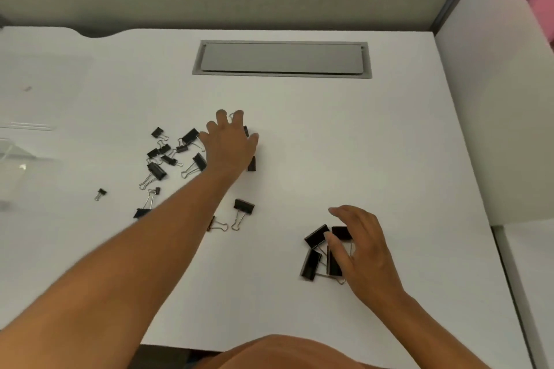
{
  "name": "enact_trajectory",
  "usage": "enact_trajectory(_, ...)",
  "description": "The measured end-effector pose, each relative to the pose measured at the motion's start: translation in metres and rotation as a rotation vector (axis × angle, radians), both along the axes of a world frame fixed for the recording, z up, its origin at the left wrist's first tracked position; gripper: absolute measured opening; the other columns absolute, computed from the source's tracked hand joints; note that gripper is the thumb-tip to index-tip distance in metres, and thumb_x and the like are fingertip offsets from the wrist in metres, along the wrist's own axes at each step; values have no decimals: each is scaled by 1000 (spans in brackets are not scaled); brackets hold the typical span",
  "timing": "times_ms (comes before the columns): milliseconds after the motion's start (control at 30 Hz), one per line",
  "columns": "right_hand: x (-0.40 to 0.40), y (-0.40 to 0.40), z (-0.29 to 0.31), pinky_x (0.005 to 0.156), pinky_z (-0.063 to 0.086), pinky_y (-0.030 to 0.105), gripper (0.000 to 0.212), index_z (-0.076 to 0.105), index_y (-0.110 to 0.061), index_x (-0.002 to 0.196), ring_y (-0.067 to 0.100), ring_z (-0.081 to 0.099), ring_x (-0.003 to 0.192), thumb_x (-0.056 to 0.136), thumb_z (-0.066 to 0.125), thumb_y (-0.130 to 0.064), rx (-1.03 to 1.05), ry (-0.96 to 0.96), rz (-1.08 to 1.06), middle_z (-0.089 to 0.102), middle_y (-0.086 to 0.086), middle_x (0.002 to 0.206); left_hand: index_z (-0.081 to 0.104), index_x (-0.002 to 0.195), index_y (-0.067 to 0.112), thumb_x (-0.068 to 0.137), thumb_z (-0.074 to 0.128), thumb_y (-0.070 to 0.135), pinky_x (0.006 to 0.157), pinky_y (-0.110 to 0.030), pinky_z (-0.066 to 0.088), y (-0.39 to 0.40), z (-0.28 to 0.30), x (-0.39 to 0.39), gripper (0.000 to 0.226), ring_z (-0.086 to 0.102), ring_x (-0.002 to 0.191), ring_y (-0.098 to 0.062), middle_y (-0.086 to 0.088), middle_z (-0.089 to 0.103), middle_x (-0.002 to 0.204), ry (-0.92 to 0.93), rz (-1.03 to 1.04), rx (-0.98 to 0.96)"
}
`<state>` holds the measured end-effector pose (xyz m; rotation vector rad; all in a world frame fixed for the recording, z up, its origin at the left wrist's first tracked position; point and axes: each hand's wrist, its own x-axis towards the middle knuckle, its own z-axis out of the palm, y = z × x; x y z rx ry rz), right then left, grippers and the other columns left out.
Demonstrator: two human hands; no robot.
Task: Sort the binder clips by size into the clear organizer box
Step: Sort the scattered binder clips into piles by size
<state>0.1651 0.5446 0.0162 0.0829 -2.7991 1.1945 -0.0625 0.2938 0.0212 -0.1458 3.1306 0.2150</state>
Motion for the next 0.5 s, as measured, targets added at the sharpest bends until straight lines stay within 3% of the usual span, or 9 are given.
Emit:
enact_trajectory(100,-14,3,0,108,46,35,45,56,-28,139,7,47,131,98,67,-13,-1,12,2,52,-17,135,49,143,21,100,46,51,102,-55,34,1,-12,-26,53,53,116,-41,-14,47,140,-95,6,-139)
enact_trajectory(233,-25,6,3,110,42,28,45,55,-28,140,5,45,132,100,63,-10,-34,21,1,51,-18,135,65,125,18,99,47,29,91,-48,38,1,-18,-37,33,58,100,-36,-12,55,120,-20,-17,-159)
enact_trajectory(367,-24,15,9,108,45,28,44,56,-27,139,10,49,132,100,61,-8,-137,-15,-114,55,-11,136,63,130,22,91,61,32,93,-47,41,28,5,-10,40,62,105,-32,-9,51,132,110,-121,251)
enact_trajectory(500,-12,36,9,104,51,40,41,58,-22,138,14,55,127,101,58,-4,-188,-23,-234,56,-12,132,59,134,25,84,78,31,97,-43,47,60,34,86,54,61,113,-18,0,47,137,56,-577,546)
